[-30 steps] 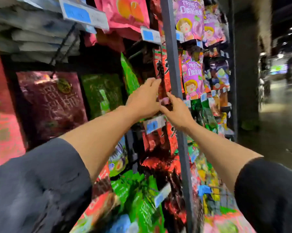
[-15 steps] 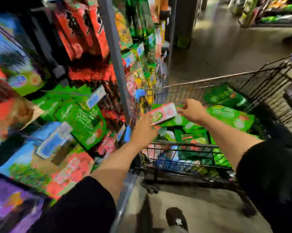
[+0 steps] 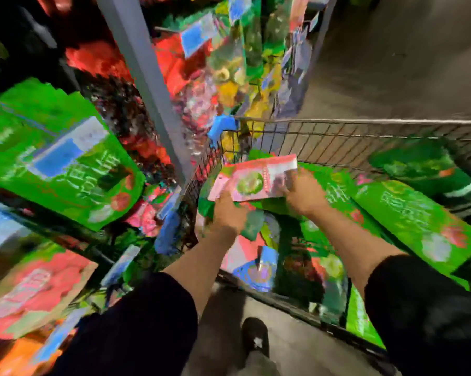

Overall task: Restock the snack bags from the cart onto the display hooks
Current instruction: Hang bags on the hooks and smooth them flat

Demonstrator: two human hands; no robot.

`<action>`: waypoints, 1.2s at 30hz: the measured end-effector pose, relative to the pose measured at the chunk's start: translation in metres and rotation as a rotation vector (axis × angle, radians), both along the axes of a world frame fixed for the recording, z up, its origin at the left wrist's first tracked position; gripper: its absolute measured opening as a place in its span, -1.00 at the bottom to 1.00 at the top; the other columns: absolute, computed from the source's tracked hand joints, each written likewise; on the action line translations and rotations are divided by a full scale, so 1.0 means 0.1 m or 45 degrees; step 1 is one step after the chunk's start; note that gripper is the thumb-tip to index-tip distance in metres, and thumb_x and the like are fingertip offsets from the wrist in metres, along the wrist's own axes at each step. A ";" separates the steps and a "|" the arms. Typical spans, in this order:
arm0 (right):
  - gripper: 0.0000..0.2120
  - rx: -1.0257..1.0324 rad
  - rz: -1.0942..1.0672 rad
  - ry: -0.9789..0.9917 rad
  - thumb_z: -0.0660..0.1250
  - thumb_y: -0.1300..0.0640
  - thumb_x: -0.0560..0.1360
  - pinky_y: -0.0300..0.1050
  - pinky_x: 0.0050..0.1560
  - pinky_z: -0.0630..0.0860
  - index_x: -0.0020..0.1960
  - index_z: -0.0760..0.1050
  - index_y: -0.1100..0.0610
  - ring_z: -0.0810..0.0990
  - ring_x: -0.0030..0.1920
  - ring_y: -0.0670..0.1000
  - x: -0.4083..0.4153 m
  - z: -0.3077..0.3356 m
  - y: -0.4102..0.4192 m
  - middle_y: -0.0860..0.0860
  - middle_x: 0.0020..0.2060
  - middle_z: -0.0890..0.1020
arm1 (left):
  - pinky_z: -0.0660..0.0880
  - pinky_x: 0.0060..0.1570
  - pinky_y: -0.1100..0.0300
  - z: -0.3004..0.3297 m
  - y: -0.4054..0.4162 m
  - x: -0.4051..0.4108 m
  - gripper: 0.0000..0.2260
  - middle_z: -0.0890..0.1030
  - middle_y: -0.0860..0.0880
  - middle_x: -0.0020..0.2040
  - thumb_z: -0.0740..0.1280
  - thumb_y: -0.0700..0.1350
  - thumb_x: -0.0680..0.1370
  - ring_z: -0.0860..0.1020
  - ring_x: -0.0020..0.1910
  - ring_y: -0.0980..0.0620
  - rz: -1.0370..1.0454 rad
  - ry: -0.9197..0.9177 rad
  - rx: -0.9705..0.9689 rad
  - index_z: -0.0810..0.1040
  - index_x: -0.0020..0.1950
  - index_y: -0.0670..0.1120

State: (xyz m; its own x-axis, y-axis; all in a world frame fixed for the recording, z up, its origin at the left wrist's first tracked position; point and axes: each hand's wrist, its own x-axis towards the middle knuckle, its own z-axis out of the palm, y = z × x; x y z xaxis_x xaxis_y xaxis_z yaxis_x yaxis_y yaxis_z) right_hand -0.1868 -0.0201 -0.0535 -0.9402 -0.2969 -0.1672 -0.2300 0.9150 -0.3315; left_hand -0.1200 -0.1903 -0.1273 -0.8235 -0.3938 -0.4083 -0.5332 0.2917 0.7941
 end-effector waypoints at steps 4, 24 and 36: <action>-0.60 0.114 0.276 0.082 0.24 -0.04 0.58 0.07 0.19 0.39 0.28 0.44 0.21 0.45 0.22 0.27 -0.56 -0.24 -0.23 0.25 0.23 0.46 | 0.51 -0.01 0.15 0.23 0.17 -0.08 -0.52 0.56 -0.11 -0.06 0.38 -0.09 0.34 0.57 -0.07 -0.09 0.138 -0.103 0.067 0.38 0.21 -0.18; -0.30 -0.210 0.524 0.001 0.22 -0.40 0.40 0.01 0.13 0.49 0.34 0.50 0.05 0.55 0.05 0.14 0.12 -0.74 0.49 0.08 0.07 0.62 | 0.61 -0.17 -0.10 -0.12 0.21 -0.05 -0.68 0.63 -0.27 0.04 0.43 -0.17 0.50 0.65 -0.14 -0.14 1.003 0.046 0.951 0.50 0.21 -0.22; -0.65 0.098 0.061 -0.107 0.13 0.08 0.62 0.12 0.22 0.38 0.32 0.35 0.26 0.46 0.22 0.33 -1.24 -0.71 0.20 0.32 0.20 0.46 | 0.50 -0.15 0.10 0.04 0.16 -0.02 -0.72 0.58 -0.13 0.08 0.32 -0.32 0.55 0.58 -0.04 -0.11 0.974 0.055 0.508 0.48 0.26 -0.19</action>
State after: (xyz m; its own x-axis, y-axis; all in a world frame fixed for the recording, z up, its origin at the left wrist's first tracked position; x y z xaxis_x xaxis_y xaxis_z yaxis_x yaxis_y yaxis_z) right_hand -0.3109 0.0002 -0.1249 -0.9070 -0.3241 -0.2688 -0.2480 0.9271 -0.2810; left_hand -0.1225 -0.1743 -0.1231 -0.4083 -0.6802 -0.6088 -0.4362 -0.4405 0.7847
